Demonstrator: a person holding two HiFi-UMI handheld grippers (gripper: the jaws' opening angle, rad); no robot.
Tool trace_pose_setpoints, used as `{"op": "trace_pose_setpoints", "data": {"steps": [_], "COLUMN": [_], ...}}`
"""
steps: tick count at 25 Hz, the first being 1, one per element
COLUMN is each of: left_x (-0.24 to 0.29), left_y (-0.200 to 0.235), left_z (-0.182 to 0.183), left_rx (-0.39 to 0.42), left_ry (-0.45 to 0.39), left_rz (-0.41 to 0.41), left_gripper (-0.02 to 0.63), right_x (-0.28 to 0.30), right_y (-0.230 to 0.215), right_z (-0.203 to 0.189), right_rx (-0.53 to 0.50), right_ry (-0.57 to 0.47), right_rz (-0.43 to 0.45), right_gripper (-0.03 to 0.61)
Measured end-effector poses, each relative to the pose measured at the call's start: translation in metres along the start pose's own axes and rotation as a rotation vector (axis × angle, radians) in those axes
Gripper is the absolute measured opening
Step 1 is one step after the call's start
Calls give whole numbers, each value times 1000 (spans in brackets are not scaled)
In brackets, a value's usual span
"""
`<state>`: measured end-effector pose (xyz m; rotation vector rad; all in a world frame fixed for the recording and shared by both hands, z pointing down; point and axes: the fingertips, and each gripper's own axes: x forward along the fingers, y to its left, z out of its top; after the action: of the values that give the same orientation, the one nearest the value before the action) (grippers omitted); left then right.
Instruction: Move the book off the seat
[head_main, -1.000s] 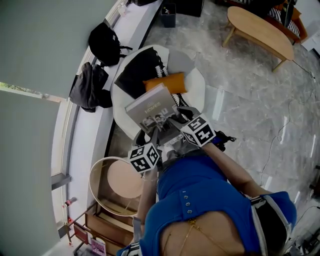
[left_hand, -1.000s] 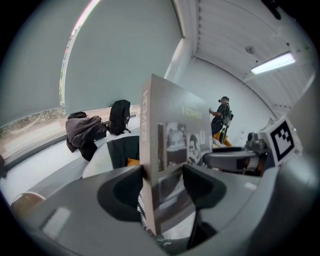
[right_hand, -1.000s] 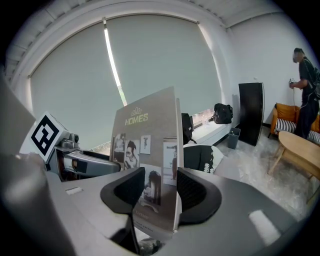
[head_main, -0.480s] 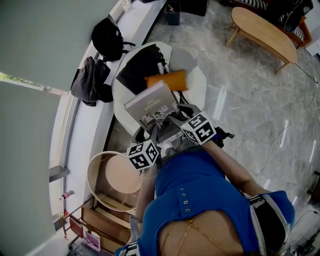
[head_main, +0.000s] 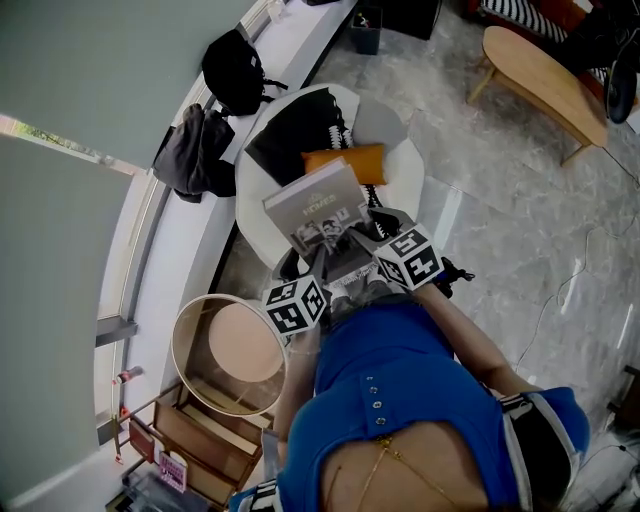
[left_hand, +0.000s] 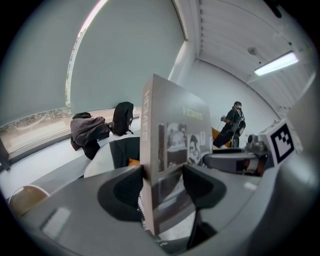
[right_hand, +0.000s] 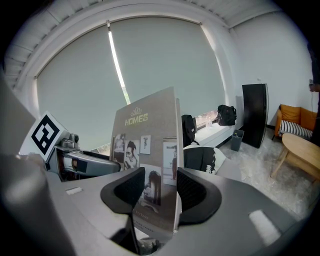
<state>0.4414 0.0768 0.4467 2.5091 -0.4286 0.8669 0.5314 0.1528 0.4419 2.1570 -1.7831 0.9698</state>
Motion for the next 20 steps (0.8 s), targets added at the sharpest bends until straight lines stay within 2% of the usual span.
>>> {"op": "trace_pose_setpoints", "data": {"steps": [20], "left_x": [-2], "left_y": [-7], "left_z": [0], "left_rx": [-27], "left_ry": [-26], "left_rz": [27], "left_gripper": [247], "right_x": [-4], "right_y": [-5], "right_z": [2], "right_rx": [-14], "right_ry": [5], "right_rz": [25], "right_gripper": [196]}}
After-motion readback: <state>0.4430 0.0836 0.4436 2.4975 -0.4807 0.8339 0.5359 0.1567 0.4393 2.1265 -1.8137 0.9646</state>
